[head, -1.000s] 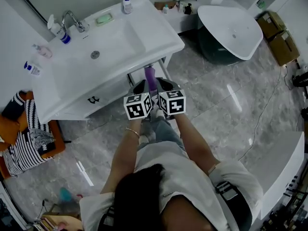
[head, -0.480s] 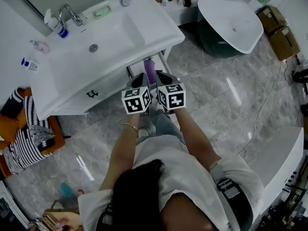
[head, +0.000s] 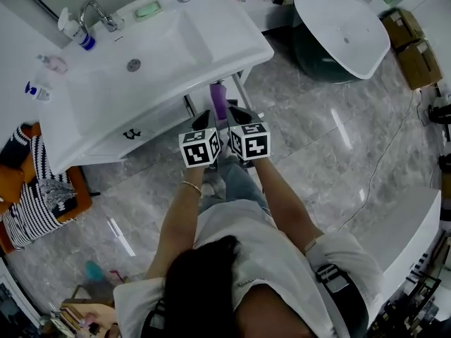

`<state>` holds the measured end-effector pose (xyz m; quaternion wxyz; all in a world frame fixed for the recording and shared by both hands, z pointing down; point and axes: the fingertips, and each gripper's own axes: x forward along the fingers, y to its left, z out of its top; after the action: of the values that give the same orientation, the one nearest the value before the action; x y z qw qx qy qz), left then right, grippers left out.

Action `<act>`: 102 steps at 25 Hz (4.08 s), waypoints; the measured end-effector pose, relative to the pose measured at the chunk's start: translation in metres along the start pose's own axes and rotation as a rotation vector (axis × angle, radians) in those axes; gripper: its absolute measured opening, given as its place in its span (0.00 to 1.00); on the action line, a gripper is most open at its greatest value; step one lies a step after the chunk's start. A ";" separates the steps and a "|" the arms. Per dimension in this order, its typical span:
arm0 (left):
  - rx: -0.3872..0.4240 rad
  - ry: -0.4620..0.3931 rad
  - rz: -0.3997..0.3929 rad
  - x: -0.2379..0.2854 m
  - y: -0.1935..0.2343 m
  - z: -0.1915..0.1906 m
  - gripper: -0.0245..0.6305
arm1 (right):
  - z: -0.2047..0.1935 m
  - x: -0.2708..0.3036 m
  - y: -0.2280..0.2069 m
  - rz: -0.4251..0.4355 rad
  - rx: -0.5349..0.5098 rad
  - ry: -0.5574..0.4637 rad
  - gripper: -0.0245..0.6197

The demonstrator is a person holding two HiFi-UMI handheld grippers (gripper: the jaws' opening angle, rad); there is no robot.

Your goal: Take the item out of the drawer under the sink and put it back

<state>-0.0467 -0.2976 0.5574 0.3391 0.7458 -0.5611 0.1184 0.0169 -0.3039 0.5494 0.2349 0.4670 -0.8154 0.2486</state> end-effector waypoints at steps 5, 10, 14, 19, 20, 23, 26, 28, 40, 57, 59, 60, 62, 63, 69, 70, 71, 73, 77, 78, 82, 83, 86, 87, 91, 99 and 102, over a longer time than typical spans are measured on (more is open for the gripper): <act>-0.017 0.044 0.006 0.014 0.007 -0.012 0.04 | -0.009 0.015 -0.009 0.014 0.023 0.031 0.07; -0.027 0.097 0.024 0.031 0.018 -0.027 0.04 | -0.016 0.032 -0.017 0.045 0.072 0.054 0.17; -0.012 0.132 0.036 0.045 0.025 -0.032 0.04 | -0.019 0.050 -0.025 0.057 0.079 0.087 0.22; -0.033 0.149 0.051 0.068 0.036 -0.035 0.04 | -0.027 0.079 -0.033 0.085 0.071 0.136 0.28; -0.033 0.157 0.055 0.072 0.037 -0.037 0.04 | -0.029 0.084 -0.036 0.087 0.069 0.146 0.28; -0.037 0.183 0.071 0.087 0.043 -0.047 0.04 | -0.036 0.099 -0.044 0.090 0.074 0.176 0.29; -0.071 0.192 0.086 0.100 0.050 -0.052 0.04 | -0.041 0.114 -0.048 0.114 0.080 0.197 0.32; -0.099 0.193 0.091 0.108 0.052 -0.056 0.04 | -0.045 0.123 -0.053 0.123 0.079 0.212 0.32; -0.127 0.241 0.150 0.157 0.081 -0.083 0.04 | -0.085 0.180 -0.070 0.165 0.069 0.327 0.37; -0.211 0.342 0.176 0.204 0.106 -0.128 0.04 | -0.134 0.247 -0.086 0.185 0.065 0.428 0.43; -0.220 0.350 0.181 0.206 0.109 -0.132 0.04 | -0.143 0.251 -0.088 0.183 0.072 0.437 0.43; -0.217 0.355 0.185 0.208 0.109 -0.134 0.04 | -0.147 0.254 -0.089 0.182 0.074 0.441 0.43; -0.215 0.365 0.189 0.211 0.111 -0.138 0.04 | -0.150 0.256 -0.091 0.172 0.071 0.451 0.43; -0.218 0.369 0.190 0.212 0.113 -0.139 0.04 | -0.150 0.259 -0.092 0.166 0.066 0.454 0.44; -0.244 0.380 0.209 0.219 0.120 -0.147 0.04 | -0.160 0.273 -0.095 0.167 0.034 0.483 0.44; -0.252 0.380 0.207 0.220 0.120 -0.147 0.04 | -0.161 0.275 -0.096 0.160 0.031 0.485 0.44; -0.259 0.379 0.203 0.220 0.121 -0.148 0.04 | -0.162 0.277 -0.097 0.149 0.028 0.486 0.44; -0.265 0.380 0.201 0.221 0.124 -0.150 0.04 | -0.163 0.279 -0.099 0.129 0.018 0.490 0.44; -0.271 0.379 0.204 0.223 0.124 -0.151 0.04 | -0.166 0.279 -0.106 0.098 -0.026 0.498 0.40; -0.271 0.379 0.202 0.224 0.124 -0.151 0.04 | -0.166 0.280 -0.108 0.086 -0.027 0.497 0.37; -0.273 0.378 0.214 0.223 0.124 -0.151 0.04 | -0.163 0.280 -0.113 0.064 0.013 0.491 0.30; -0.269 0.377 0.224 0.222 0.125 -0.150 0.04 | -0.163 0.280 -0.113 0.063 0.020 0.495 0.28; -0.265 0.381 0.236 0.221 0.124 -0.151 0.04 | -0.165 0.280 -0.113 0.063 0.016 0.508 0.24; -0.266 0.383 0.231 0.221 0.122 -0.151 0.04 | -0.165 0.280 -0.113 0.061 0.013 0.508 0.23; -0.266 0.361 0.228 0.218 0.119 -0.141 0.04 | -0.161 0.269 -0.112 0.036 -0.031 0.491 0.18; -0.249 0.333 0.213 0.187 0.111 -0.115 0.04 | -0.114 0.234 -0.086 0.064 0.028 0.366 0.18; -0.229 0.325 0.200 0.174 0.104 -0.107 0.04 | -0.099 0.220 -0.084 0.062 0.041 0.348 0.18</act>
<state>-0.0604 -0.3758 0.7724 0.4941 0.6143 -0.5799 0.2057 0.0056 -0.4209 0.7760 0.3550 0.3964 -0.7711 0.3495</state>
